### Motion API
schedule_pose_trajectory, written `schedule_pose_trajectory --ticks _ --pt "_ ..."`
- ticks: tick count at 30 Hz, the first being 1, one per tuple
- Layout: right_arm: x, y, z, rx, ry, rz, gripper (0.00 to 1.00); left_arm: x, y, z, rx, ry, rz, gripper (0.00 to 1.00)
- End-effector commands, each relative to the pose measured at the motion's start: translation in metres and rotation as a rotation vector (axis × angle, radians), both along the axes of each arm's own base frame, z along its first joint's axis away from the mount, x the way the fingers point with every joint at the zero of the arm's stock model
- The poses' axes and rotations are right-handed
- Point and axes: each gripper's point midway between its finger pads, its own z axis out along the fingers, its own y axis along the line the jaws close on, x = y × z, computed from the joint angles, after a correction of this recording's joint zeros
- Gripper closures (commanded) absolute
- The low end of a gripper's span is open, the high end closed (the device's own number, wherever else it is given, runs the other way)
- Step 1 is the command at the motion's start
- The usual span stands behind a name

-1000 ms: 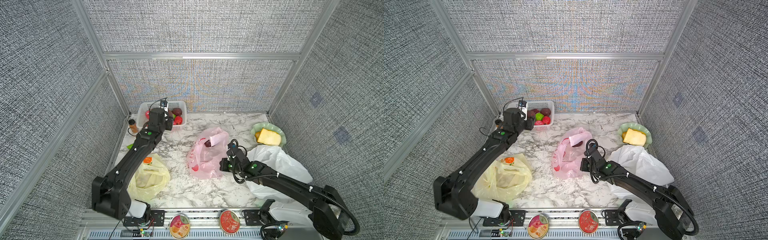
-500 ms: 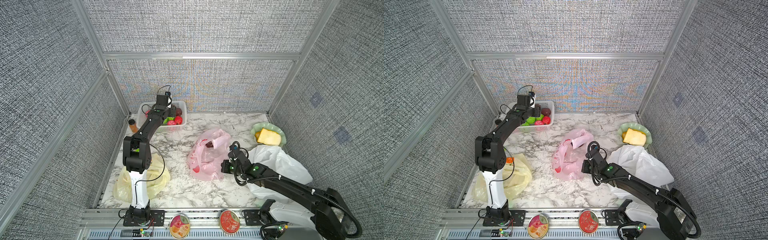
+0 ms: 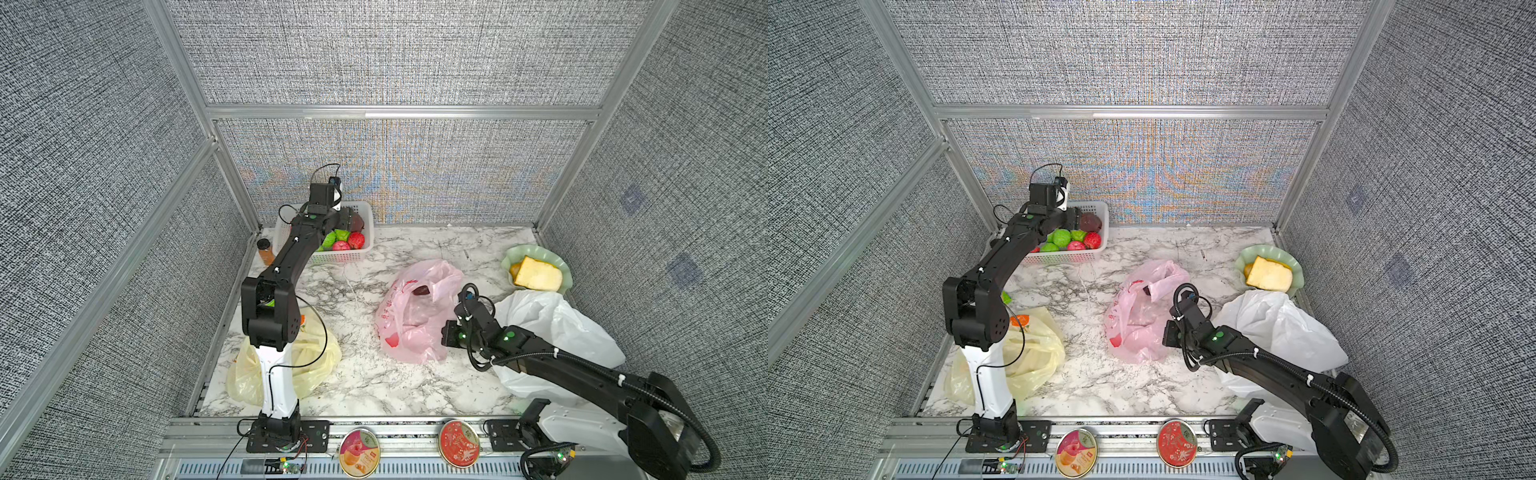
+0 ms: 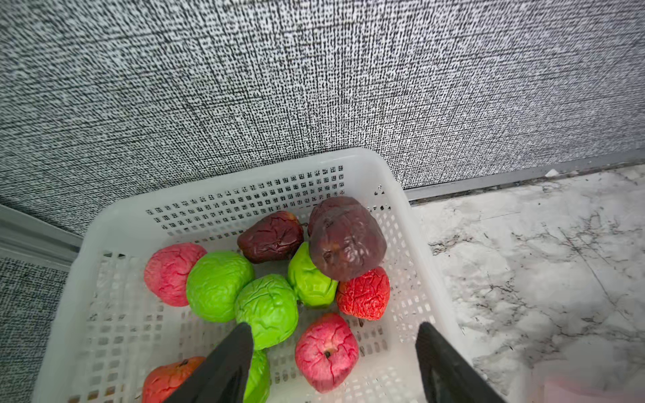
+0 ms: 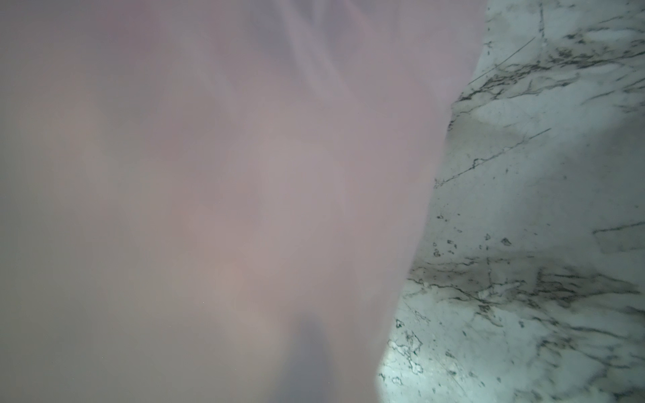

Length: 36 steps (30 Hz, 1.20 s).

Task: Untie the knot of a plastic bag & take out the apple
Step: Place the apple in the basket, then pick up the apple from the plastic bag.

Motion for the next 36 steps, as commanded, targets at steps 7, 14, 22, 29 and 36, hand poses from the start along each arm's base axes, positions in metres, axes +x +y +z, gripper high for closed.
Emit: schedule_pose_trajectory --ticks 7,14,22,29,36 --pt "0.002 0.003 0.004 0.013 -0.007 0.001 1.00 -0.035 0.004 0.045 -0.017 -0.070 -0.032 0.24" --pt "0.005 0.008 0.004 0.025 -0.004 0.006 1.00 -0.082 -0.022 0.063 -0.138 -0.066 -0.200 0.27" --pt "0.007 0.014 0.008 0.032 -0.011 0.017 1.00 -0.166 -0.076 0.063 -0.225 -0.064 -0.386 0.33" --pt "0.006 0.024 0.013 0.055 -0.021 0.034 1.00 -0.276 -0.153 0.052 -0.295 -0.091 -0.639 0.39" --pt "-0.004 0.036 0.012 0.077 -0.016 0.056 1.00 -0.357 -0.199 -0.014 -0.293 -0.009 -0.780 0.44"
